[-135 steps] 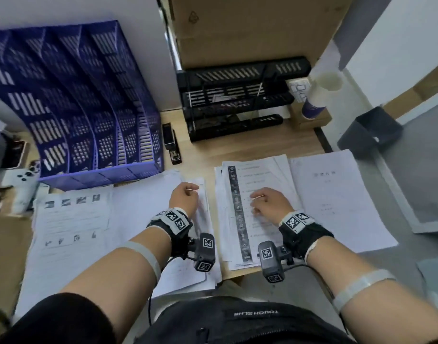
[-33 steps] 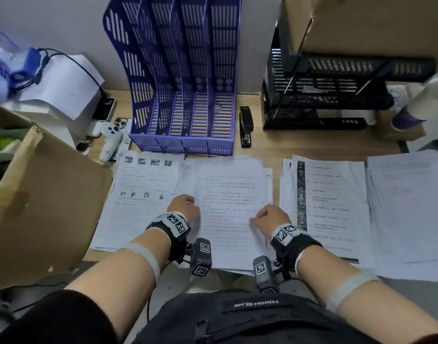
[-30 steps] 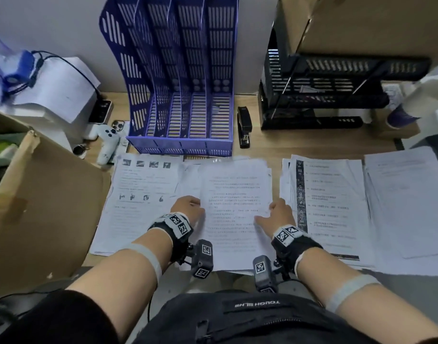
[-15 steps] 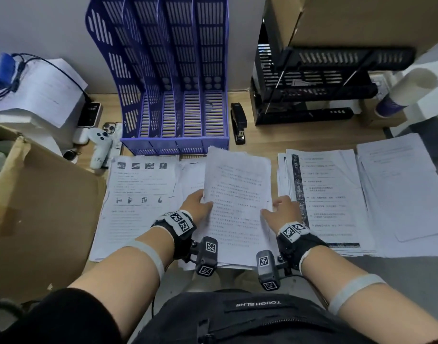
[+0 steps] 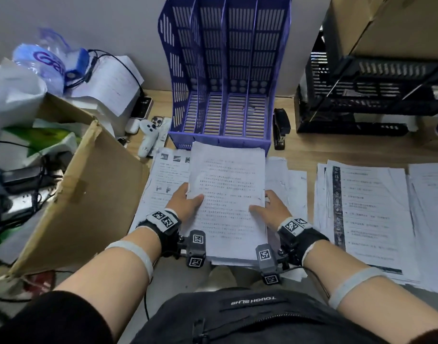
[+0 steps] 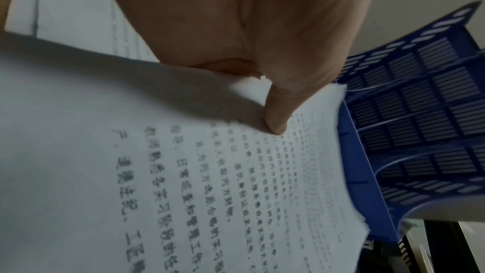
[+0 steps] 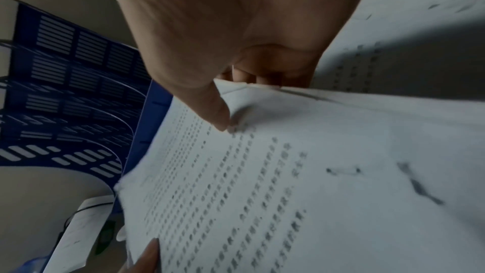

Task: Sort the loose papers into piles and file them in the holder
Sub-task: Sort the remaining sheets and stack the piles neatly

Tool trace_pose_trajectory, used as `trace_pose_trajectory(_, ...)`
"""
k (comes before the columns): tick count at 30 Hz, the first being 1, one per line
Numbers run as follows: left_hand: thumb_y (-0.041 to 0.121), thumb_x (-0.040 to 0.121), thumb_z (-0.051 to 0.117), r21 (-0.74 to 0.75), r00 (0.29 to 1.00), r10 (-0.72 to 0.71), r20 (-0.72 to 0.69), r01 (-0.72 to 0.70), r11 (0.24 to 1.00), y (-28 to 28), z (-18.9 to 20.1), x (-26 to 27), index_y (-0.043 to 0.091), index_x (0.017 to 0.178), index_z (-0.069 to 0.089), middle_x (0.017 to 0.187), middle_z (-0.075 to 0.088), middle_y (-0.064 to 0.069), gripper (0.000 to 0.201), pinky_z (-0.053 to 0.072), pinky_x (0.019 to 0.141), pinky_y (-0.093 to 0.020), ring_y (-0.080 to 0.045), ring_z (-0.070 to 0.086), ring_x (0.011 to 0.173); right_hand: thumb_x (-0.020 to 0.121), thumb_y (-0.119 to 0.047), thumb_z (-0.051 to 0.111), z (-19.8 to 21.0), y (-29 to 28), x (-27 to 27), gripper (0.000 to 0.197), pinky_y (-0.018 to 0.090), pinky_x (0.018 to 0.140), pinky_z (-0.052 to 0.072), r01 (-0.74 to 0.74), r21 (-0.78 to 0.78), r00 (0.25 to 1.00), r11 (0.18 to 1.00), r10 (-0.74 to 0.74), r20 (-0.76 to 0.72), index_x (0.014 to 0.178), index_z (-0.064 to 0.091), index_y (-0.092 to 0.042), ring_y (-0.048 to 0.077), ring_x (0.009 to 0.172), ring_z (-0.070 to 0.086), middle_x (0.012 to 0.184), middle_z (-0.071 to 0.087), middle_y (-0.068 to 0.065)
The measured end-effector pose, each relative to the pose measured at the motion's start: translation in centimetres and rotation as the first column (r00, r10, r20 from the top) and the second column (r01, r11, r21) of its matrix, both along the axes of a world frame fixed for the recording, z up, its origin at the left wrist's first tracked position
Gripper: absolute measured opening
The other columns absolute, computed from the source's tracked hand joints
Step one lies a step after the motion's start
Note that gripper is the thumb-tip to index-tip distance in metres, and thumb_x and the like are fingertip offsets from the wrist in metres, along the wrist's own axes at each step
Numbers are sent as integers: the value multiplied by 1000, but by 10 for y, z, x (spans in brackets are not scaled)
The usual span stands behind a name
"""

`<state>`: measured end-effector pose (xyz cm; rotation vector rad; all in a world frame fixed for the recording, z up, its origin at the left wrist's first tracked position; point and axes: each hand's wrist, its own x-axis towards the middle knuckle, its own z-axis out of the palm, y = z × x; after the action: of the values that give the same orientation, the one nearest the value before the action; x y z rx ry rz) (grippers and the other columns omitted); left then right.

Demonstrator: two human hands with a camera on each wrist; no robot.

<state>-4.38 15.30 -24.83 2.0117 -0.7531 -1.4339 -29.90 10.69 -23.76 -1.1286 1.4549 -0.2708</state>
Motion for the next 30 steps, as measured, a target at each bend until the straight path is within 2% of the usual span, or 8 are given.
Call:
trace_pose_trajectory(2,27,84,71,-5,998,-9,57,9,1000,-1,3,-1,20,115,58,113,69,-10,35,53,95,-52,-32,67,106,89,-12,62,1,2,2,47,29,89,45,-41,6,999,999,42,-13,132,44,-17,17,104,57,122,59,1)
trace_pose_trajectory(6,22,87,65,15,993,-103,53,103,995,-12,14,-18,14,125,53,121,66,-10,40,49,100,-50,-32,63,110,91,-7,55,6,7,-8,51,23,90,39,-55,-21,996,998,53,-70,138,42,-16,14,105,54,128,58,0)
trace_pose_trajectory(11,26,82,63,-20,967,-253,17,253,967,-35,12,-54,22,118,54,120,68,-6,38,49,101,-48,-30,64,109,90,-8,57,14,14,-47,55,29,99,41,15,27,994,1000,-12,-105,142,39,-16,21,123,53,135,54,-2)
trace_pose_trajectory(15,8,92,60,-89,949,-300,-93,292,952,-53,14,-101,18,124,51,122,66,-8,34,49,98,-40,-27,64,108,85,-12,62,19,24,-95,52,35,99,46,114,95,990,989,-105,-93,134,46,-21,21,113,59,127,61,-1)
trace_pose_trajectory(19,11,82,69,-108,922,-308,-236,290,951,-68,11,-160,29,115,60,117,71,-8,38,51,99,-51,-29,67,107,83,-13,62,29,37,-151,47,34,97,47,171,64,973,983,-159,-167,127,52,-26,19,111,59,125,62,-2)
trace_pose_trajectory(21,12,77,72,-111,895,-312,-319,291,950,-75,12,-195,30,111,64,113,73,-7,39,53,96,-51,-31,69,105,85,-5,59,39,42,-181,39,30,92,46,265,-17,943,964,-263,-204,119,54,-24,19,109,59,120,63,0)
trace_pose_trajectory(23,4,85,65,-127,867,-342,-361,318,940,-82,19,-232,25,117,62,113,73,-9,38,55,91,-46,-32,69,104,88,-3,56,52,46,-212,34,25,87,44,343,-91,905,935,-355,-233,117,57,-20,17,103,59,114,64,-1)
trace_pose_trajectory(30,7,93,58,-242,760,-560,-331,505,828,-101,45,-356,14,128,58,115,72,-9,35,58,88,-50,-28,72,99,90,-9,54,79,49,-328,18,23,76,40,436,-357,680,826,-562,-470,106,60,-15,22,86,58,97,63,2)
